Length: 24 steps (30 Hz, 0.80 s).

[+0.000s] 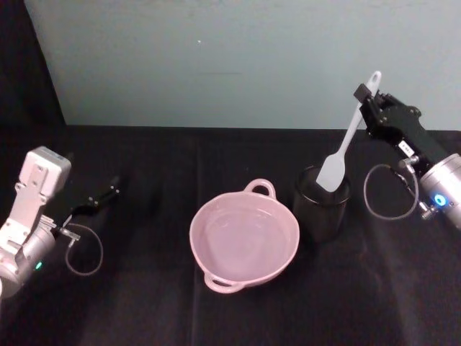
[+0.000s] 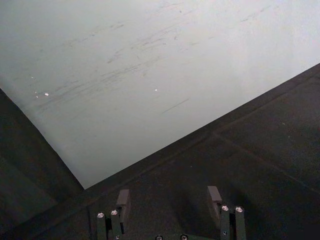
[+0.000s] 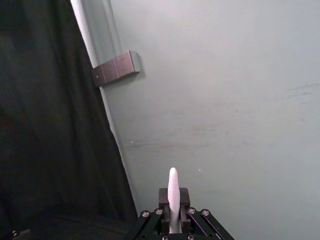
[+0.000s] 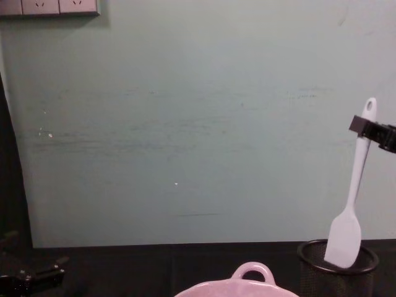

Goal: Use the one hand to pick up the spoon and stir the clear water in the bowl.

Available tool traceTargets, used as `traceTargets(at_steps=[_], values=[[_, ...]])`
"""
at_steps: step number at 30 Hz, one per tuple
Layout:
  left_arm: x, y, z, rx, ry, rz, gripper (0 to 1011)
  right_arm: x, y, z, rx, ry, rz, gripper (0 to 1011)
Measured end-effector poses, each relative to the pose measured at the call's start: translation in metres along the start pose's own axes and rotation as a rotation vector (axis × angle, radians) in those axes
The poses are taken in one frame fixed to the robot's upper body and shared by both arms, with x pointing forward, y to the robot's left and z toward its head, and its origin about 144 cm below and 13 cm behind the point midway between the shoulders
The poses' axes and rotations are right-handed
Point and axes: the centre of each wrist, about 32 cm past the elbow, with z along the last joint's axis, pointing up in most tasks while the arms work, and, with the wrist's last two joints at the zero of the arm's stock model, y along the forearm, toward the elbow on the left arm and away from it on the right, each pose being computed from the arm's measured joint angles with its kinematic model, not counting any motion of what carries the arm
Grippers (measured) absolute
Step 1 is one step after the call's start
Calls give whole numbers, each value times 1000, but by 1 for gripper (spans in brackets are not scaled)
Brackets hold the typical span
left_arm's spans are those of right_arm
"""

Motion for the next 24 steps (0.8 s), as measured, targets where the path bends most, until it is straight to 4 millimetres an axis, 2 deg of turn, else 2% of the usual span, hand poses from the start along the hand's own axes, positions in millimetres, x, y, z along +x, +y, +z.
traceTargets(at_steps=[15,24], values=[[0,0,0,0,0,0,1005,2,1,-31,-55,89,10,116],[0,0,0,0,0,0,1005,6,-1,-42,-84,147,9,117]])
